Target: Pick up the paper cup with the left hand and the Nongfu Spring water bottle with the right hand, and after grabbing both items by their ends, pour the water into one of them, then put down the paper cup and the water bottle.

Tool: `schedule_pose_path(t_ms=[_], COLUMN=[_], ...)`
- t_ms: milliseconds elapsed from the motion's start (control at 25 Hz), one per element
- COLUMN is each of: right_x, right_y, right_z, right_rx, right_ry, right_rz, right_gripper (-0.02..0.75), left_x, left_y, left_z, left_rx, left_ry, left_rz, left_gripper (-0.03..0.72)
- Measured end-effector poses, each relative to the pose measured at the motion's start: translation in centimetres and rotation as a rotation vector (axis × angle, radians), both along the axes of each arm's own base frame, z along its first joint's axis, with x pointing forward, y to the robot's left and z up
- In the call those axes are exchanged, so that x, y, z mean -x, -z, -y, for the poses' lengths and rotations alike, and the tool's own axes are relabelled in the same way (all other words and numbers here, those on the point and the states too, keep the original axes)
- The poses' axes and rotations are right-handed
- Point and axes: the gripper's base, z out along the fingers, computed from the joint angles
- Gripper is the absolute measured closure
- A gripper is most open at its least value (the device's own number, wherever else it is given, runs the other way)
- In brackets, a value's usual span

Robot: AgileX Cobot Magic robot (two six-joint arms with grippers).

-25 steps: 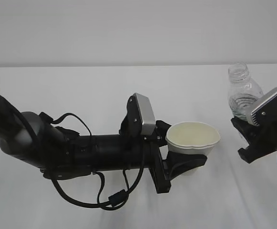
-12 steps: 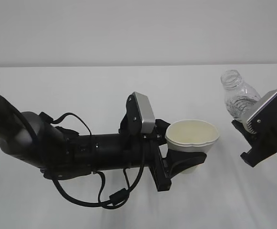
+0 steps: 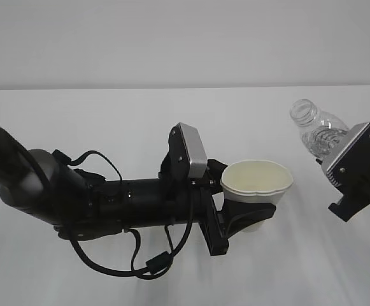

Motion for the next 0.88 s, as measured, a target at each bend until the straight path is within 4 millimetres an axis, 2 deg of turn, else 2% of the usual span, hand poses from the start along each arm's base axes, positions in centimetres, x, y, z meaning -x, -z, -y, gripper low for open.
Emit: schedule_pose_path(t_ms=[280, 880], right_x=[-0.22, -0.24], right_y=[-0.55, -0.63], right_z=[0.05, 0.06], right_rx=[0.081, 0.219], right_ry=[-0.024, -0.074], right_rz=[0.082, 0.119], right_gripper=[0.335, 0.335], left_x=[0.0, -0.13], left_y=[0.0, -0.04], left_z=[0.0, -0.02], left_rx=[0.0, 0.005], left_ry=[0.0, -0.015], left_rz=[0.0, -0.004], left_gripper=[0.256, 0.257])
